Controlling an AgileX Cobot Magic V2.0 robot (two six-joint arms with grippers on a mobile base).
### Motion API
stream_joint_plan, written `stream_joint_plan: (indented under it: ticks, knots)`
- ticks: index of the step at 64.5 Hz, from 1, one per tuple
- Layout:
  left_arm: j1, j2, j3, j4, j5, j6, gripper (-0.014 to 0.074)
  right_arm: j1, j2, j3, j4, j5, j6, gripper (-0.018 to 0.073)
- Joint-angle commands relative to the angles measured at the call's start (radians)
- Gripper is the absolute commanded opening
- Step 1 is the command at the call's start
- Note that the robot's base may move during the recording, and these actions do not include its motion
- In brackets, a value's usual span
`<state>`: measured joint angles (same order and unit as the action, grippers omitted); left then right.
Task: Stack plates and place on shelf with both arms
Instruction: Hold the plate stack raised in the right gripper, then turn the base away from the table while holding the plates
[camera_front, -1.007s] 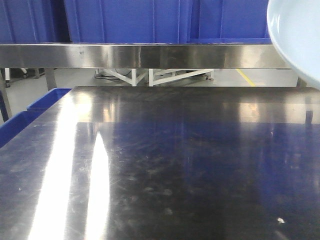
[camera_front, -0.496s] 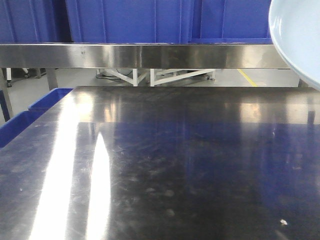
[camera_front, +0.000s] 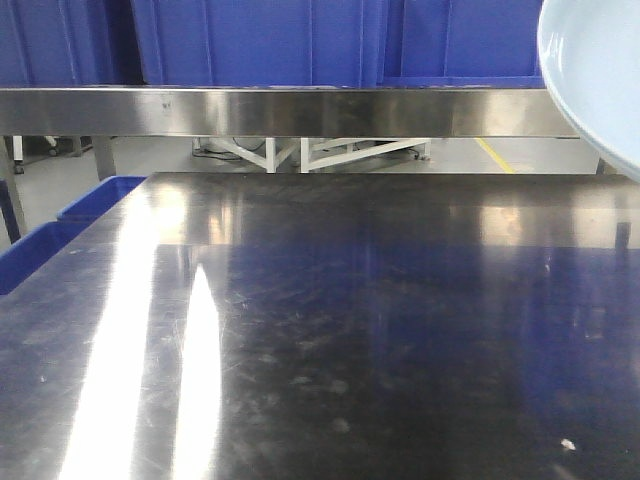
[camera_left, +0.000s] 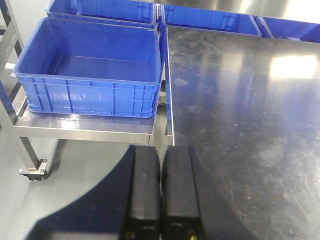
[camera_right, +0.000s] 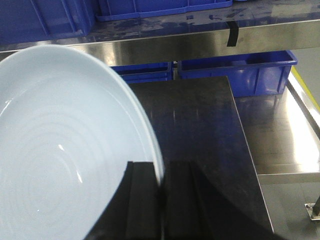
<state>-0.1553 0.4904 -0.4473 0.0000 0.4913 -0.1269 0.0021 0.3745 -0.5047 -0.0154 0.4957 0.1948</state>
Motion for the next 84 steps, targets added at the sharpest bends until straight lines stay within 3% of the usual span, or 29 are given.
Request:
stream_joint_plan:
  ticks: [1, 84]
  knots:
    - [0.001, 0.000, -0.029, -0.007, -0.082, -0.008, 0.0087, -0.007, 0.000, -0.030, -0.003, -0.095, -0.004, 0.0024]
    - [0.001, 0.000, -0.029, -0.007, -0.082, -0.008, 0.0087, -0.007, 0.000, -0.030, -0.003, -0.095, -0.004, 0.0024]
